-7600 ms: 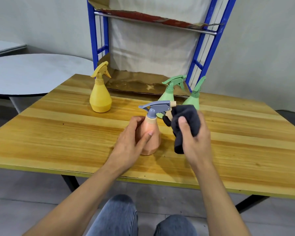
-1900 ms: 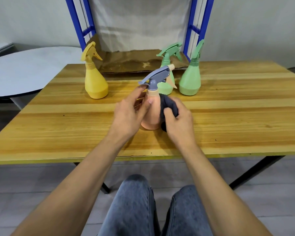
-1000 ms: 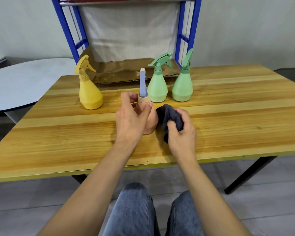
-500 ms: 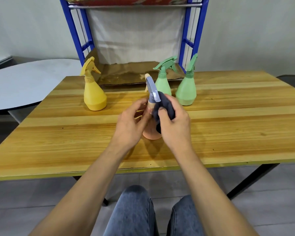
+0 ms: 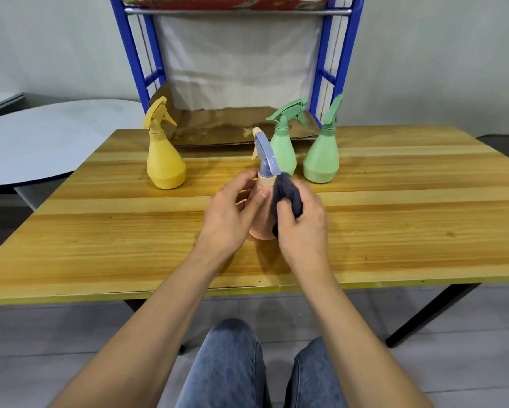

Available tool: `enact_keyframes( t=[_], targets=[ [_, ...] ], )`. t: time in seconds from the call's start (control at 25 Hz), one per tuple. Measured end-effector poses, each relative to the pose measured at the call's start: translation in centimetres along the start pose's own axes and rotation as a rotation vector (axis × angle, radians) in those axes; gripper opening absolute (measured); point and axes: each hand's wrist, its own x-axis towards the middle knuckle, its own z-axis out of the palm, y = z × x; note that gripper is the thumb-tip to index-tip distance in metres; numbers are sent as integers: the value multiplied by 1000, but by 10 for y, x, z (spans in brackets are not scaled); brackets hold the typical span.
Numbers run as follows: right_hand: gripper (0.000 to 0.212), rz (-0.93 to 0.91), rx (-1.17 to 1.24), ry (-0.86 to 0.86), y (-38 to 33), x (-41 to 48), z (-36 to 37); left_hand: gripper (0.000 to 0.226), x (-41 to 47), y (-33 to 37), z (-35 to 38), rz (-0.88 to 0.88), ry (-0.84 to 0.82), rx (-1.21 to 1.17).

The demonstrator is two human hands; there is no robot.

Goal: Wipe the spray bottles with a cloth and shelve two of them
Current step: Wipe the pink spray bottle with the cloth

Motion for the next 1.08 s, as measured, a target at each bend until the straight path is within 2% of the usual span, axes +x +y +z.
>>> enact_keyframes(
  t=[0.16,0.36,0.6,0.76,0.88,1.08],
  targets=[
    [39,68,-92,-22,13,0,-12,45,-2,2,2,-11,-5,20],
    [39,-22,3,-1,-8,6,0,42,0,0,-1,6,-6,28],
    [41,65,-88,0,15,1,-8,48,-2,-2,5,-11,15,30],
    [37,-19,-2,4,-12,11,1,42,0,-3,2,-7,-18,-3],
    [37,-12,-61,57,8,0,-2,47,0,-7,3,-4,-17,7],
    [36,48,-164,-3,34,-7,-12,48,-3,-9,12,-11,30,3]
  ],
)
